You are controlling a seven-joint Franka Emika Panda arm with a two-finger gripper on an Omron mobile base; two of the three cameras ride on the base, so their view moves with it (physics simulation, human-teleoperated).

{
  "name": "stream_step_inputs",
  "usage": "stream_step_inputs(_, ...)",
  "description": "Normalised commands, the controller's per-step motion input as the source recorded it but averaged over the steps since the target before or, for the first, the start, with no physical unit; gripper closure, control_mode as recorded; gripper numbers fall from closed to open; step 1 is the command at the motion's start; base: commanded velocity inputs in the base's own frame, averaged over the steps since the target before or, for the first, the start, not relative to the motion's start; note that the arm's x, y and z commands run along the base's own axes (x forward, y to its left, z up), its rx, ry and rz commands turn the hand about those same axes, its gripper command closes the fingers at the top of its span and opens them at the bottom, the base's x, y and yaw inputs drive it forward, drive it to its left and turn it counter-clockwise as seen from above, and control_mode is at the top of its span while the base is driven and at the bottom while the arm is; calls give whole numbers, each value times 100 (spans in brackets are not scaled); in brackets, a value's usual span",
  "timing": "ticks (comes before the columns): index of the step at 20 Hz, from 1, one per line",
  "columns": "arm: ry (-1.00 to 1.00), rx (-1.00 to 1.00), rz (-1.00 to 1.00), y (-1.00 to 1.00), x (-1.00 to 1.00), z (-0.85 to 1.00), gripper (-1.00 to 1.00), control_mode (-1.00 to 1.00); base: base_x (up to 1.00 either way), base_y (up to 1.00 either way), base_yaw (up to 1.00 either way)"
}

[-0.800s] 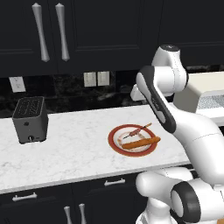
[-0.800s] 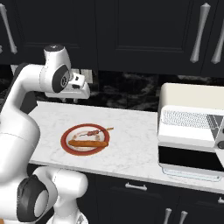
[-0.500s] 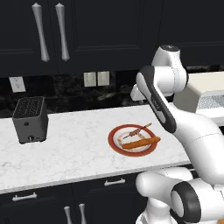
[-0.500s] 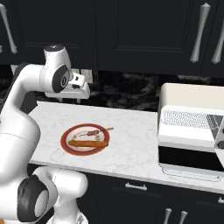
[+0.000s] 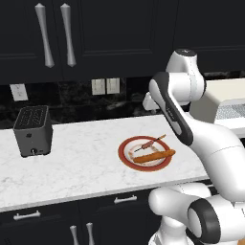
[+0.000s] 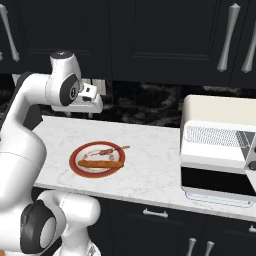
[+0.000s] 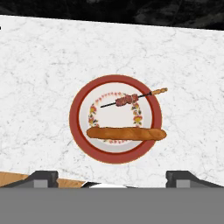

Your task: Pick up the kebab skewer and baguette bread, and place them inside the toaster oven. Close the toaster oven door and start by setting the timer.

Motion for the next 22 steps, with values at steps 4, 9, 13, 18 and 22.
stream_step_inputs(4,0,0,0,0,0,0,-100,100,0,-21,0)
stream_step_inputs(9,0,0,0,0,0,0,-100,100,0,-30,0)
stream_step_inputs(13,0,0,0,0,0,0,-100,100,0,-42,0)
stream_step_inputs(18,0,0,0,0,0,0,-100,100,0,-34,0)
stream_step_inputs(22,0,0,0,0,0,0,-100,100,0,-32,0)
